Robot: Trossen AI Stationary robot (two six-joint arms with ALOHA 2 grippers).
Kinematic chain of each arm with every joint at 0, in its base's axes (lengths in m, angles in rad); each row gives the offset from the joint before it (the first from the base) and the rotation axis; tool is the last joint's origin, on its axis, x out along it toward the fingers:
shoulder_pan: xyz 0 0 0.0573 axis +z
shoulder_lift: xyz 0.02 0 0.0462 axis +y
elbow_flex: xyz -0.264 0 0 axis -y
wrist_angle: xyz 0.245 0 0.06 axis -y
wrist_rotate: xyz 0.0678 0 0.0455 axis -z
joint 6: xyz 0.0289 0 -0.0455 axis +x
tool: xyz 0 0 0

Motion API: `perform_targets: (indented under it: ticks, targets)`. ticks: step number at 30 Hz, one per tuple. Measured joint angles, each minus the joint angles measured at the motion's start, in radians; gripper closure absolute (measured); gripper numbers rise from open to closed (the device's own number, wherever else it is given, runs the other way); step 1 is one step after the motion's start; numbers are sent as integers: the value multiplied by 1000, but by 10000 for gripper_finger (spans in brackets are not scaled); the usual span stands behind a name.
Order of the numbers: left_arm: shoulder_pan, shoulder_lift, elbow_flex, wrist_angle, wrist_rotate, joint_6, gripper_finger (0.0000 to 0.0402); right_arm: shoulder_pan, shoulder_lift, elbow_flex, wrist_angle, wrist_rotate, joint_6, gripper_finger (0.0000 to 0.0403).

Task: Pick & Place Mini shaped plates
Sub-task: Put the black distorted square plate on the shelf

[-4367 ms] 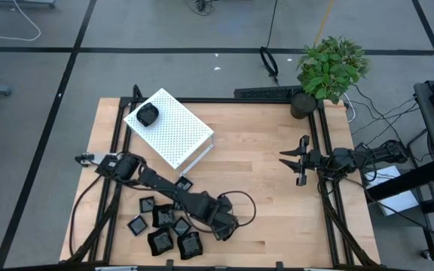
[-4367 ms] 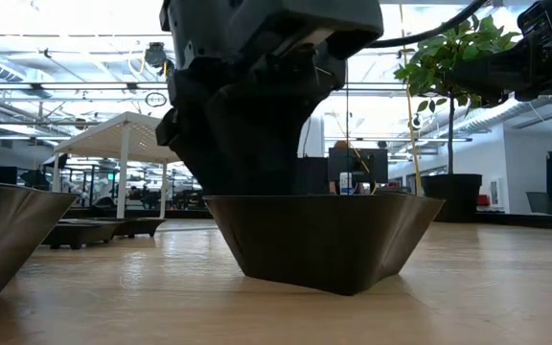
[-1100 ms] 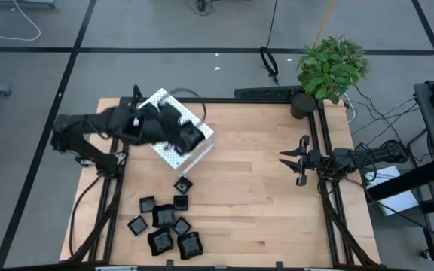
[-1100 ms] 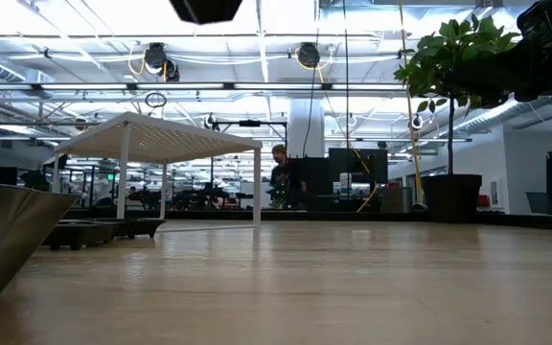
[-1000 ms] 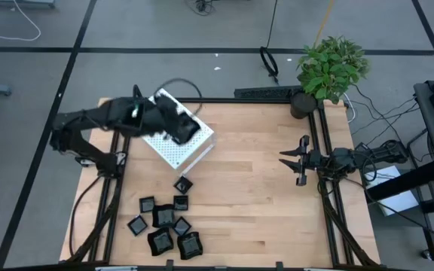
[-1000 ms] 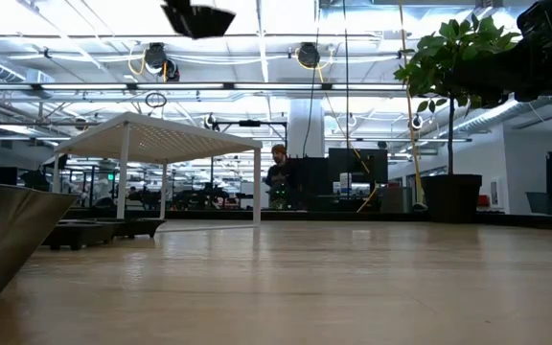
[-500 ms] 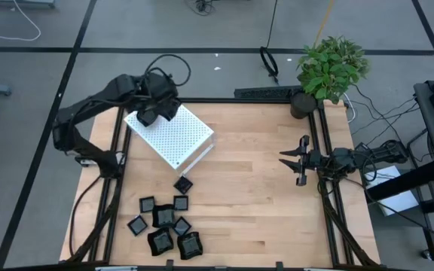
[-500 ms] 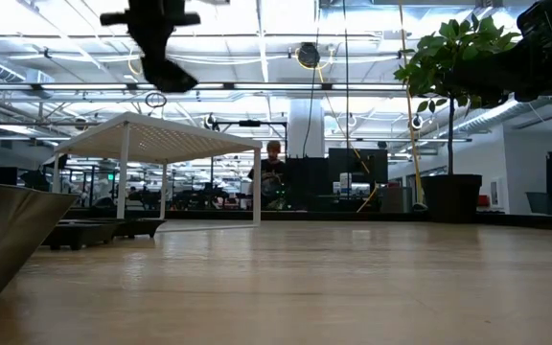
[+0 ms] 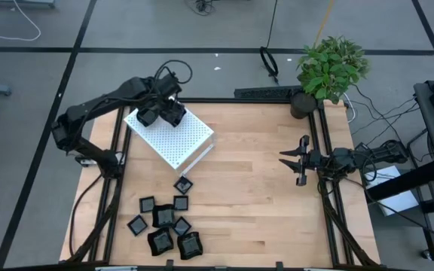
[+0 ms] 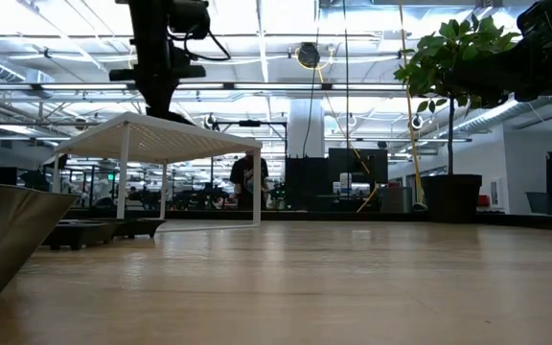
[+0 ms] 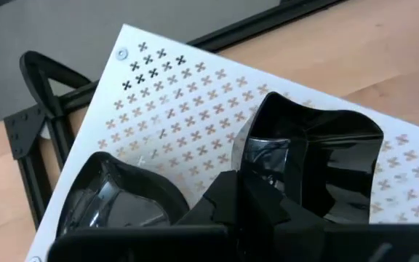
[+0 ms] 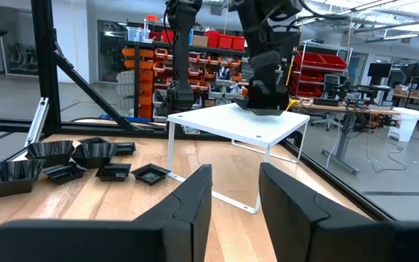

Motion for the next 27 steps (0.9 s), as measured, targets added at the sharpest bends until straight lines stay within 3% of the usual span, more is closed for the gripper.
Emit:
perform_targets:
  ticks: [15, 27]
  targets:
    - [-8, -1, -67, 17, -1, -7, 391, 0, 0, 0, 0, 0, 0, 300]
    - [-16, -1, -2, -43, 3, 64, 271, 0, 0, 0, 0, 0, 0, 300]
